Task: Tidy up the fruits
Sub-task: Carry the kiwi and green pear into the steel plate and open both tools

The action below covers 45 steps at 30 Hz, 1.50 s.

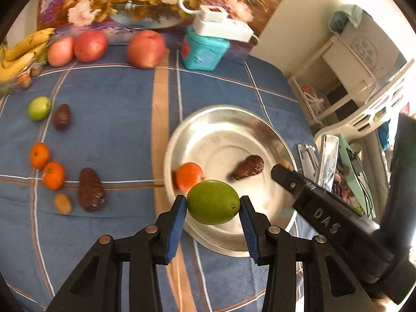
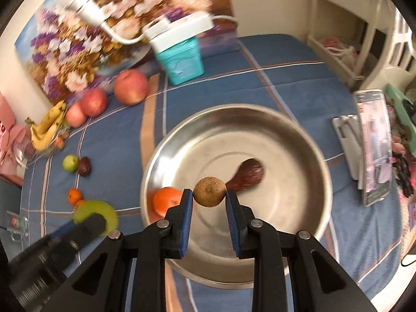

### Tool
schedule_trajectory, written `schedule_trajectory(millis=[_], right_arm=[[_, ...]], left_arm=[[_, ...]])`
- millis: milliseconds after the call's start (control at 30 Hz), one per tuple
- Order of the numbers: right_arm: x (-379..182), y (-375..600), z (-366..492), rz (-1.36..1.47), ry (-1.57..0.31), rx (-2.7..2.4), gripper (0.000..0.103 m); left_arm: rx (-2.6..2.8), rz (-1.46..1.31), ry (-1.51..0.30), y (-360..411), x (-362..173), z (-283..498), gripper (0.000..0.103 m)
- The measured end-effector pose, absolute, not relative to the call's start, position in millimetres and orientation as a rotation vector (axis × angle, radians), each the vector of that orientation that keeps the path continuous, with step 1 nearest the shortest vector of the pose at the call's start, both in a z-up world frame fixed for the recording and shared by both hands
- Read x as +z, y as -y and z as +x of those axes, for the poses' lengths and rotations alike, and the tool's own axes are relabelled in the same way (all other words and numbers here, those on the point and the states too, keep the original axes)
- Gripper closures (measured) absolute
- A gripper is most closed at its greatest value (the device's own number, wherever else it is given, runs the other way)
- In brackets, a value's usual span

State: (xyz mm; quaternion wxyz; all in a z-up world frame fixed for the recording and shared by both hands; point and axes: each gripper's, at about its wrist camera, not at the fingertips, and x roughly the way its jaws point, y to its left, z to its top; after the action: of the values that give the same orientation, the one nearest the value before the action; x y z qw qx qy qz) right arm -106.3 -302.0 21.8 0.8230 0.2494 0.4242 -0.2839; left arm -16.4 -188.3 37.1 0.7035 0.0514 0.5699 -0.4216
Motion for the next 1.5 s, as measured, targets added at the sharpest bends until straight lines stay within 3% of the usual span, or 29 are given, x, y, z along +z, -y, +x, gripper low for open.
schedule_trajectory(millis=[867,1500], right_arm=[[15.0,316.0,-123.6,0.563,-0.915,-0.639,0.075],[8.3,305.8,-111.1,0.526,-0.954,-0.611,0.076]], left_arm=[[-0.854,0.131,-1.348,188.4,15.1,-9.3,0.058],[-0.629,-0.023,-1.309,127.0,23.3,47.1,0.054]])
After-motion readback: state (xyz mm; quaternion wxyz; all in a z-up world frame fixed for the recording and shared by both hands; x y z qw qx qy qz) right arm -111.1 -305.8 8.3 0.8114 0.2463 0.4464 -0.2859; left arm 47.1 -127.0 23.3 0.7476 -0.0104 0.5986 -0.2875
